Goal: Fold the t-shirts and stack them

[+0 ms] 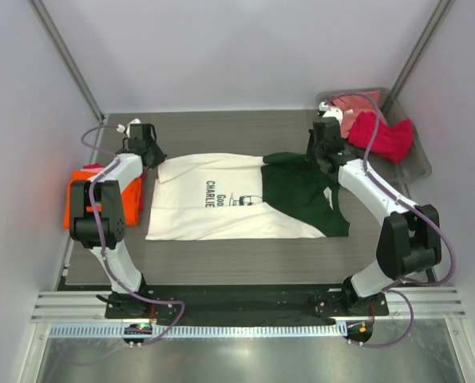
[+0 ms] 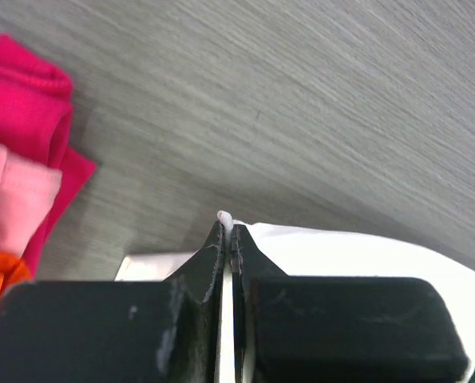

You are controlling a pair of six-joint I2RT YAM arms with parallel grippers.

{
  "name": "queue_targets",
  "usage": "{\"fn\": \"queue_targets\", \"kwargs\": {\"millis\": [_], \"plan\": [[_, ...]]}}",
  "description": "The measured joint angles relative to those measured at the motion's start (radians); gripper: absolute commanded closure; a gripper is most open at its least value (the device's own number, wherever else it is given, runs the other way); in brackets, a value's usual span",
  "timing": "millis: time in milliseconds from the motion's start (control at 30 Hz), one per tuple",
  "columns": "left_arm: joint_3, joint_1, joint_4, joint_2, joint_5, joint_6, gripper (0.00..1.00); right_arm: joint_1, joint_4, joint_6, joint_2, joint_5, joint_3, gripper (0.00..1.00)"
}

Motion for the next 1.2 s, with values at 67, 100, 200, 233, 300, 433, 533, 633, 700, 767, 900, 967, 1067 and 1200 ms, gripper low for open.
{"fn": "queue_targets", "kwargs": {"millis": [67,100,200,233,300,433,533,633,700,767,900,967,1067,1200], "plan": [[-0.047,-0.003,0.027,-0.038,0.0,0.0,1.0,0.022,0.0,0.003,-0.051,0.024,-0.052,0.99],[-0.07,-0.005,0.04,-0.057,0.0,0.0,1.0,0.029,-0.003,0.005,-0.072,0.033,-0.071,0.99],[-0.141,-0.013,0.087,-0.13,-0.005,0.0,1.0,0.052,-0.006,0.015,-0.143,0.061,-0.14,0.99],[-0.162,-0.015,0.103,-0.154,-0.009,0.0,1.0,0.057,-0.008,0.019,-0.164,0.068,-0.16,0.99],[-0.187,-0.019,0.131,-0.188,-0.015,0.002,1.0,0.066,-0.013,0.029,-0.204,0.082,-0.199,0.99],[-0.25,-0.025,0.217,-0.233,-0.024,0.026,1.0,0.087,-0.03,0.053,-0.276,0.111,-0.275,0.99],[-0.331,-0.029,0.296,-0.261,-0.039,0.034,1.0,0.106,-0.048,0.069,-0.316,0.117,-0.325,0.99],[-0.388,-0.031,0.342,-0.277,-0.053,0.04,1.0,0.119,-0.067,0.087,-0.35,0.12,-0.37,0.99],[-0.418,-0.031,0.37,-0.286,-0.062,0.04,1.0,0.128,-0.077,0.102,-0.38,0.12,-0.4,0.99],[-0.436,-0.032,0.394,-0.297,-0.067,0.04,1.0,0.135,-0.097,0.116,-0.41,0.121,-0.422,0.99],[-0.478,-0.032,0.449,-0.336,-0.076,0.039,1.0,0.139,-0.124,0.146,-0.48,0.121,-0.459,0.99],[-0.509,-0.032,0.483,-0.362,-0.079,0.034,1.0,0.141,-0.14,0.164,-0.515,0.115,-0.476,0.99],[-0.541,-0.032,0.502,-0.39,-0.083,0.017,1.0,0.142,-0.167,0.194,-0.548,0.103,-0.494,0.99],[-0.563,-0.032,0.505,-0.399,-0.083,-0.01,1.0,0.145,-0.191,0.235,-0.581,0.084,-0.526,0.99]]}}
